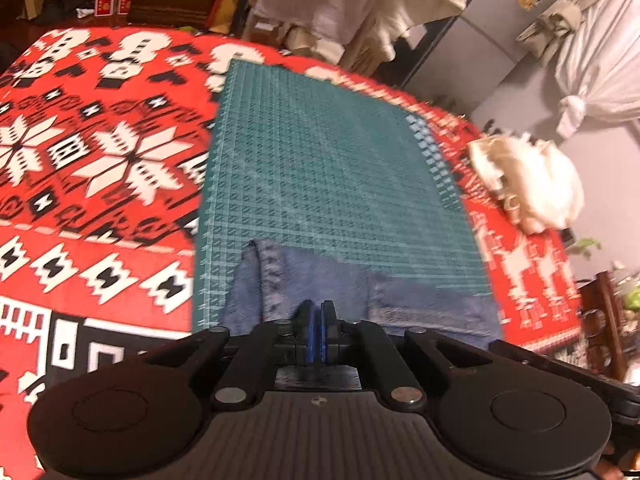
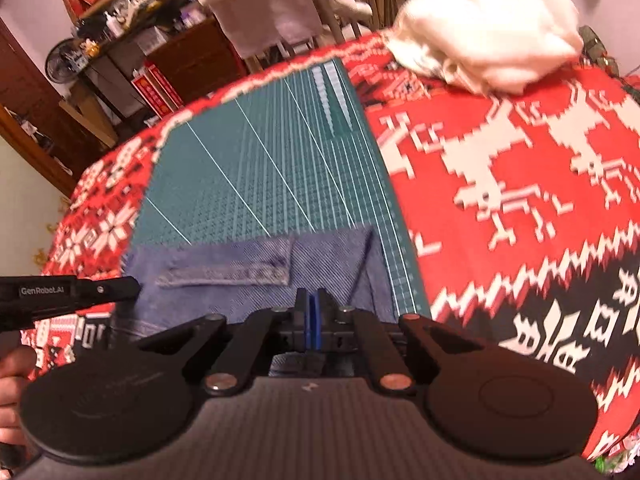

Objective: Fold clothes

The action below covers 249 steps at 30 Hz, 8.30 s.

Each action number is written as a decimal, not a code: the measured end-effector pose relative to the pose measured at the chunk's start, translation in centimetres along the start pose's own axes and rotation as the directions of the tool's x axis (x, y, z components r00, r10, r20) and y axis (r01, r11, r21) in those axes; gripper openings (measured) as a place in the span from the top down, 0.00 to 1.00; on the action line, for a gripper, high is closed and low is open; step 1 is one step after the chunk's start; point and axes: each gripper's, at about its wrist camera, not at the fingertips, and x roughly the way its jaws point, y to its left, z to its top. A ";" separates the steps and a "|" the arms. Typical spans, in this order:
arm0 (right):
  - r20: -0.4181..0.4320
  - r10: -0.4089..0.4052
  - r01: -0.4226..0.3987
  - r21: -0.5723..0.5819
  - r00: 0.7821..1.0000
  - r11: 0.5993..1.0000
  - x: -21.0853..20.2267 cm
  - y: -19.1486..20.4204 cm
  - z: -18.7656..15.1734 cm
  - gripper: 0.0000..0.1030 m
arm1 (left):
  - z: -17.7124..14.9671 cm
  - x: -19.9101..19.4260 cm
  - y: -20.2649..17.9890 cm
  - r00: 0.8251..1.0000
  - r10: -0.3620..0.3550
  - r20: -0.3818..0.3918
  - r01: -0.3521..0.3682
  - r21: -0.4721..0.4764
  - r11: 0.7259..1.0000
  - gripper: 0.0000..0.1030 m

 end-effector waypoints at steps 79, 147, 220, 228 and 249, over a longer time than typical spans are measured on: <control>0.010 0.029 -0.028 -0.055 1.000 0.998 -3.7 0.4 -1.5 0.95 | -3.8 -3.2 -1.7 0.990 -0.130 -0.046 0.133 0.052 0.990 0.98; -0.061 0.054 -0.066 -0.221 0.997 0.973 -2.6 4.6 -4.1 0.98 | -6.2 -2.4 -1.0 0.992 -0.071 -0.101 0.079 0.086 0.993 0.98; -0.078 -0.004 -0.007 -0.139 0.997 0.990 -3.5 0.3 -4.0 0.93 | -6.3 -2.8 -0.5 0.993 -0.067 -0.101 0.077 0.094 0.993 0.98; -0.056 0.021 -0.029 -0.144 0.998 0.989 -4.7 0.9 -3.8 0.93 | -6.2 -3.9 -1.2 0.993 -0.083 -0.085 0.092 0.108 0.990 0.98; -0.077 0.053 -0.068 -0.207 0.996 0.976 -3.3 3.5 -4.4 1.00 | -7.0 -2.2 -2.6 0.992 -0.063 -0.113 0.080 0.162 0.983 0.97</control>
